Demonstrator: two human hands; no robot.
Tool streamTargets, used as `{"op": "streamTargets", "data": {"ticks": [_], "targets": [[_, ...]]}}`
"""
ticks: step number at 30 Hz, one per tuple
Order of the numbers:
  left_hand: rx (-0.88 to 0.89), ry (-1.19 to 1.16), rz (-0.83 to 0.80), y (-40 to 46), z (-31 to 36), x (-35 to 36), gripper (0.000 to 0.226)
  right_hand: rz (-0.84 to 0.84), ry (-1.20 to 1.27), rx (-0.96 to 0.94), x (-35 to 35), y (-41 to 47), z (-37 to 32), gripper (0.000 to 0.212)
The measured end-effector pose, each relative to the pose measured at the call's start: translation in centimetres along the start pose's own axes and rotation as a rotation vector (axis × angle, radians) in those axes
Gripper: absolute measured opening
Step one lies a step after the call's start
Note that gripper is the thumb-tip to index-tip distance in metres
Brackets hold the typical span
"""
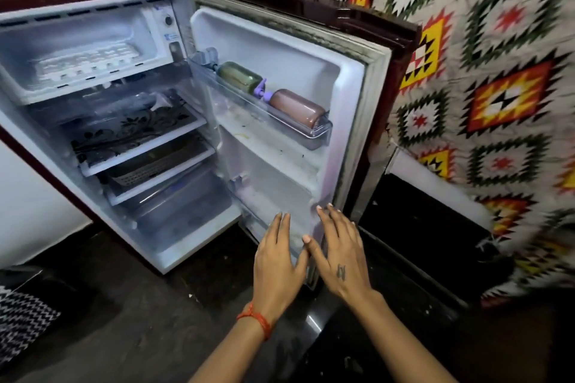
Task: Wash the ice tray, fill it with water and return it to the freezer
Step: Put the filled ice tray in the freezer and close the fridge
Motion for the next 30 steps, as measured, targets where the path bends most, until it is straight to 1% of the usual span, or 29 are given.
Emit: {"op": "streamTargets", "data": {"ticks": [4, 7, 12, 20, 23, 28, 30], "targets": [[0.051, -0.016, 0.017, 0.7, 2.5, 2.8, 0.067, -0.001, 0.027, 0.039, -1.6, 0.5, 3.4, 0.084], [0.050, -0.020, 0.033, 1.4, 4.5, 4.7, 0.072, -0.010, 0.035, 0.041, -2.9, 1.4, 5.9, 0.087], [0.029, 0.000, 0.053, 3.3, 7.3, 8.3, 0.077, -0.015, 0.086, 0.033, -5.4, 4.3, 9.7, 0.085], [-0.020, 0.041, 0.232, 6.9, 10.7, 11.0, 0.079, -0.033, 0.257, -0.046, -7.7, 10.9, 11.7, 0.093], [-0.046, 0.076, 0.287, 8.2, 11.5, 11.7, 0.080, -0.051, 0.335, -0.085, -8.2, 13.4, 11.4, 0.088], [-0.100, 0.090, 0.319, 9.5, 12.4, 12.1, 0.078, -0.117, 0.421, -0.156, -8.6, 15.5, 10.3, 0.068], [-0.101, 0.090, 0.327, 9.7, 12.6, 12.1, 0.077, -0.147, 0.448, -0.155, -8.5, 15.6, 10.2, 0.064]]}}
Point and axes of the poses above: each hand's wrist, its own y-axis towards the middle knuckle, its own x-axis out of the palm, z = x × y, the point moved 4 cm from there along y, towards the middle knuckle, and after that the axes turned 7 degrees about x, right-handed, at the moved point
